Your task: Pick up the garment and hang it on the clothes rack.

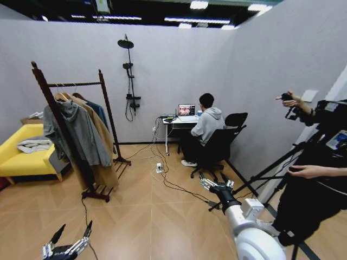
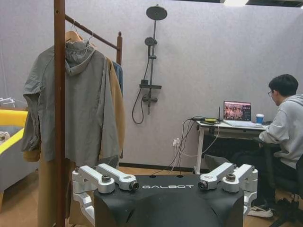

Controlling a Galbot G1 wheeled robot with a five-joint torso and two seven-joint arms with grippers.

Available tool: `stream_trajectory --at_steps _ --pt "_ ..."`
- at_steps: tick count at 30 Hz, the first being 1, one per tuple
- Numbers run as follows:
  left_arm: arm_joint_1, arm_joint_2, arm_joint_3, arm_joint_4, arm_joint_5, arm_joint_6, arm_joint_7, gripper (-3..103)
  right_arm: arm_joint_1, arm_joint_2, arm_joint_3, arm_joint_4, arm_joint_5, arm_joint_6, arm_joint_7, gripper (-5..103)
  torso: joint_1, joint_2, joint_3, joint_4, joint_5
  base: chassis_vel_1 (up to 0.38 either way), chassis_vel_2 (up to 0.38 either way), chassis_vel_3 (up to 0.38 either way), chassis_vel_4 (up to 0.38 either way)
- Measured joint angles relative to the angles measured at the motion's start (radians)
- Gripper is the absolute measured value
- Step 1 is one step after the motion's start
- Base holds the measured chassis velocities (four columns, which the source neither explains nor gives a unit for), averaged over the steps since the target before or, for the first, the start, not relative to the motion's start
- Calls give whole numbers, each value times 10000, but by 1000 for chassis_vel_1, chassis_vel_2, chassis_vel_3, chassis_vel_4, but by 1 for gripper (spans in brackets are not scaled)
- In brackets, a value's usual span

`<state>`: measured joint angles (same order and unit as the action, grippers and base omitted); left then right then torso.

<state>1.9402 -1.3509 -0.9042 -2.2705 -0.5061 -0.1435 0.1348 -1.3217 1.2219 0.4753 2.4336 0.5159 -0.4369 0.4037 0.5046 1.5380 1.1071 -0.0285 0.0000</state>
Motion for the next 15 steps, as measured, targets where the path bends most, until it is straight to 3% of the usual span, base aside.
stream_trajectory --at_steps 9,12,15 --pt "0 0 0 0 0 0 0 100 -43 20 35 9 0 -44 -234 100 2 -1 0 0 0 0 0 0 0" --pt "0 0 0 0 0 0 0 100 -31 28 290 119 199 -514 -547 100 -2 1 -1 0 0 0 0 0 0" --pt "0 0 0 0 0 0 0 100 -46 37 377 138 302 -546 -683 100 -1 1 -1 0 0 0 0 0 0"
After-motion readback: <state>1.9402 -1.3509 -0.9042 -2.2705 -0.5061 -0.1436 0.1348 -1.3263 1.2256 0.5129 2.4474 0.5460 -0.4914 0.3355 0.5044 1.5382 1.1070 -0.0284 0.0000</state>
